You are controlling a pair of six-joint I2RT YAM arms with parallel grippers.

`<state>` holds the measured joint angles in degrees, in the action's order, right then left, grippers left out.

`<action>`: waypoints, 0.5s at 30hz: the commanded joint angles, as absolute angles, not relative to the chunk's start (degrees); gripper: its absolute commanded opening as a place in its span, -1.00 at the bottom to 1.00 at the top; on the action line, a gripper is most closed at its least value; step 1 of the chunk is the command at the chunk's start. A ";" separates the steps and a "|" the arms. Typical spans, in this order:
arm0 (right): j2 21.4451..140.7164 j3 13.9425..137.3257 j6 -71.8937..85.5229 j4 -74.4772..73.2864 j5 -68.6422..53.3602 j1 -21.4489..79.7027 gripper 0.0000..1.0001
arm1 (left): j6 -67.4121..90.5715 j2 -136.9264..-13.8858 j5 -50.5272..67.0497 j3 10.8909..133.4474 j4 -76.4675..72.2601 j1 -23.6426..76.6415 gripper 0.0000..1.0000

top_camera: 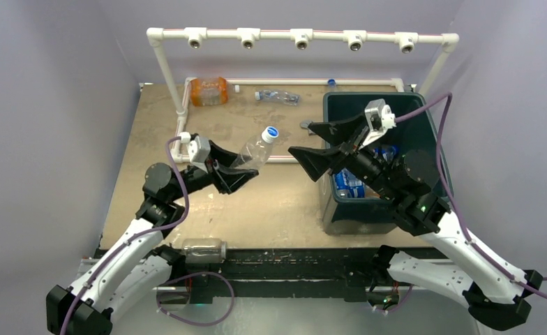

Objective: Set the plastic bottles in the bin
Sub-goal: Pick up the plastic bottle at the center of the board, then place the plastic bottle in the trash bin.

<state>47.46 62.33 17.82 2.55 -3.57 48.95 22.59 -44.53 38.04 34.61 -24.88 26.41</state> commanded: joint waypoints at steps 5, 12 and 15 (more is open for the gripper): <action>46.60 58.80 18.50 13.47 -6.70 48.80 0.87 | 32.09 -40.05 42.89 28.93 -41.54 26.54 -0.62; 50.01 57.13 19.54 17.85 -8.48 48.87 0.89 | 35.18 -39.00 44.27 27.41 -46.10 26.63 -0.62; 51.06 56.98 20.15 21.31 -12.46 48.92 0.93 | 34.92 -38.77 44.09 27.49 -45.53 26.63 -0.62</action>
